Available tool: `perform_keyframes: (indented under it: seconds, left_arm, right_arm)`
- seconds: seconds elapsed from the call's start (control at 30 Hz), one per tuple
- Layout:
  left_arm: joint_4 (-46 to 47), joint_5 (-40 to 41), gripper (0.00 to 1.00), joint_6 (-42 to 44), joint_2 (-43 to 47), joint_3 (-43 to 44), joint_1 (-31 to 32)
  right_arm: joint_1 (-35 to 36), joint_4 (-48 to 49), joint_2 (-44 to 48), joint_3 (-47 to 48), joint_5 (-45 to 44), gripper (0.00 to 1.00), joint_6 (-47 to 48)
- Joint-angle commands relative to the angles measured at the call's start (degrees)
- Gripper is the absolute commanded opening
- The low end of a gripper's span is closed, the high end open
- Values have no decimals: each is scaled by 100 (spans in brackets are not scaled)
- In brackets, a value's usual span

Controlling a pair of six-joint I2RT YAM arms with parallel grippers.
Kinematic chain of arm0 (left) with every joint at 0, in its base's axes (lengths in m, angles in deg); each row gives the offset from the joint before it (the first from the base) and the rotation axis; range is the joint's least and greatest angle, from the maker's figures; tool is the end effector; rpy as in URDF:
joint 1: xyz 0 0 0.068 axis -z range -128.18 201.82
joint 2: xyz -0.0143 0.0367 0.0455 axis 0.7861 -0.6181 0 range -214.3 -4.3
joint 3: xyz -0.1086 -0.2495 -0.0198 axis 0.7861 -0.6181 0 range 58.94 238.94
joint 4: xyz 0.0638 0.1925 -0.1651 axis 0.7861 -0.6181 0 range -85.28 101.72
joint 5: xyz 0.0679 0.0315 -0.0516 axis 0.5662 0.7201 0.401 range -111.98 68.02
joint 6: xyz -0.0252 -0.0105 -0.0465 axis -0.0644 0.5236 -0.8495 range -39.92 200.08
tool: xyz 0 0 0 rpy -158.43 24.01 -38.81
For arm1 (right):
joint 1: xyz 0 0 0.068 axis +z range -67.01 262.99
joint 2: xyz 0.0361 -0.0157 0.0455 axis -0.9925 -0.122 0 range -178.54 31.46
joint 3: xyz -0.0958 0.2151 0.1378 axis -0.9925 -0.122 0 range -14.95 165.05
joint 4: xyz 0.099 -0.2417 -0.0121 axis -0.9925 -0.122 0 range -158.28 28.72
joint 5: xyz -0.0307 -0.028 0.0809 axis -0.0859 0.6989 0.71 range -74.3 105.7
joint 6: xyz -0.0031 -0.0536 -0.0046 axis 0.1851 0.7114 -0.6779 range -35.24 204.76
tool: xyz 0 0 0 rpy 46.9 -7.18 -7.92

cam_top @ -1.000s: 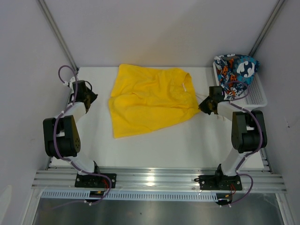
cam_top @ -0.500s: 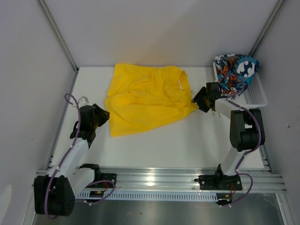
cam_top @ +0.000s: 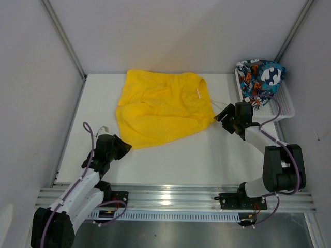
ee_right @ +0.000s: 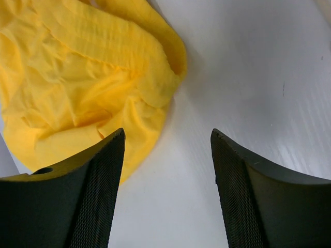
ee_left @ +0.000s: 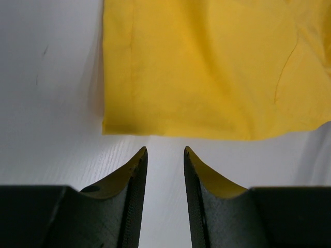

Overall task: Fold and stack the shorts
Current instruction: Flatten the shorts out

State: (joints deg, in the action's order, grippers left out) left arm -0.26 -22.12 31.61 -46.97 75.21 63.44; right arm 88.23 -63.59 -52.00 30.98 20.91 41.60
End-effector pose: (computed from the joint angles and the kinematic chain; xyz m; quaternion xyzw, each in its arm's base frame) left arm 0.1547 -0.0319 0.1691 -0.2840 0.8543 -0.2189 0.3764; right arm 0.3033 0.0310 0.2040 0.2758 0.8619 0.2111 0.3693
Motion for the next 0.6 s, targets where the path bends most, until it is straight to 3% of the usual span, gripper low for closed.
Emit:
perform_keyframes:
  seconds: [0.0,0.2,0.47,0.57]
  left_arm:
    - [100,205,36,-487,-4,-141,331]
    - [213,681,37,-655,-13,-247,578]
    - [505,726,40,-927,-381,-441,579]
    - [461,770,47,-1007,-487,-414,579]
  right_arm:
    - [100,651,6,-339,85,68,-298]
    - [206,1582,-425,-568,24,67,-430]
    - [382,2489,-1074,-726,-161,66,-931]
    - [399,2822,-1356,-743,-214,63,-1089]
